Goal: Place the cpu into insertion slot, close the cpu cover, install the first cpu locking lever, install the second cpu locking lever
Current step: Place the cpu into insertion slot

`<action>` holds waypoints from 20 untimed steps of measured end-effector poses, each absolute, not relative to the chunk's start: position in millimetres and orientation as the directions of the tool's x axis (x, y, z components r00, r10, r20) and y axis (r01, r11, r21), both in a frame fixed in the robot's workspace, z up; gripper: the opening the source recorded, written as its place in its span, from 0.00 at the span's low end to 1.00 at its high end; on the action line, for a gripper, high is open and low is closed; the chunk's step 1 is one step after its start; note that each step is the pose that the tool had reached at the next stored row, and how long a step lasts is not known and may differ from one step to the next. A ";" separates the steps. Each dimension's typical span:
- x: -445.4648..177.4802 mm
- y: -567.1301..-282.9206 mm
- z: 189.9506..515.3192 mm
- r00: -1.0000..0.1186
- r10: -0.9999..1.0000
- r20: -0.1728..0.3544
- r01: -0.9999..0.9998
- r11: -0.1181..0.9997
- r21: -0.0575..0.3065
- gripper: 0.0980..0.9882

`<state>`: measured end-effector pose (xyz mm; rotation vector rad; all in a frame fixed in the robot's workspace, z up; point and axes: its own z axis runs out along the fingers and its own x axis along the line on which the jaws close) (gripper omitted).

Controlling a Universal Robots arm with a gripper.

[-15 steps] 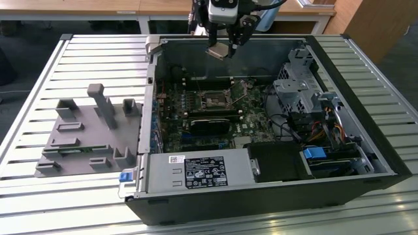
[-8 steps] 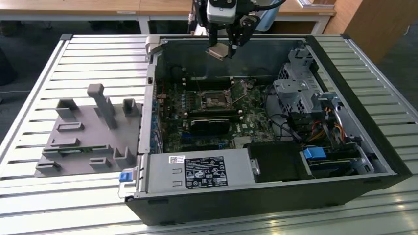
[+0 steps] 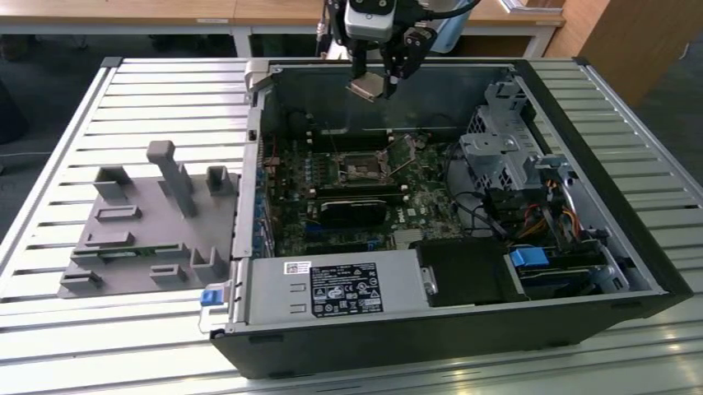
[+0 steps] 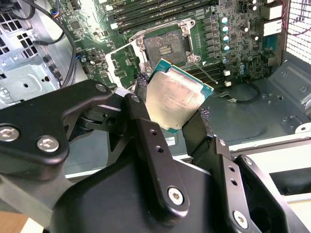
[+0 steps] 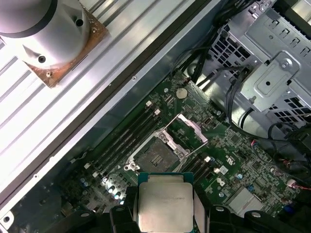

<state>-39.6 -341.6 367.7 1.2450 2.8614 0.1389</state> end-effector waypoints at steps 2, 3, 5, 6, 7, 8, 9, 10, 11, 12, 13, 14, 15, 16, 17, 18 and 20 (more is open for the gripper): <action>-39.6 -341.6 366.9 -0.679 0.734 0.019 0.732 0.675 0.089 0.50; -39.6 -341.6 366.5 -0.678 0.735 0.019 0.733 0.674 0.089 0.50; -39.6 -341.6 365.7 -0.676 0.737 0.019 0.735 0.672 0.088 0.50; -39.6 -341.6 365.1 -0.676 0.737 0.019 0.735 0.672 0.088 0.50; -39.6 -341.6 364.6 -0.675 0.737 0.019 0.736 0.671 0.088 0.50; -39.6 -341.6 364.2 -0.675 0.738 0.019 0.736 0.671 0.088 0.50; -39.6 -341.6 363.8 -0.675 0.738 0.019 0.736 0.671 0.088 0.50; -39.6 -341.6 363.3 -0.675 0.738 0.019 0.736 0.671 0.088 0.50; -39.6 -341.6 362.9 -0.675 0.738 0.019 0.736 0.671 0.088 0.50; -39.6 -341.6 362.6 -0.675 0.738 0.019 0.736 0.671 0.088 0.50; -39.6 -341.6 362.2 -0.675 0.738 0.019 0.736 0.671 0.088 0.50; -39.6 -341.6 361.9 -0.675 0.738 0.019 0.736 0.671 0.088 0.50; -39.6 -341.6 361.6 -0.675 0.738 0.018 0.736 0.671 0.088 0.50; -39.6 -341.6 361.3 -0.675 0.738 0.018 0.736 0.671 0.088 0.50; -39.6 -341.6 361.0 -0.675 0.738 0.018 0.736 0.671 0.088 0.50; -39.6 -341.6 360.7 -0.675 0.738 0.018 0.736 0.671 0.088 0.50; -39.6 -341.6 360.2 -0.675 0.738 0.018 0.736 0.671 0.088 0.50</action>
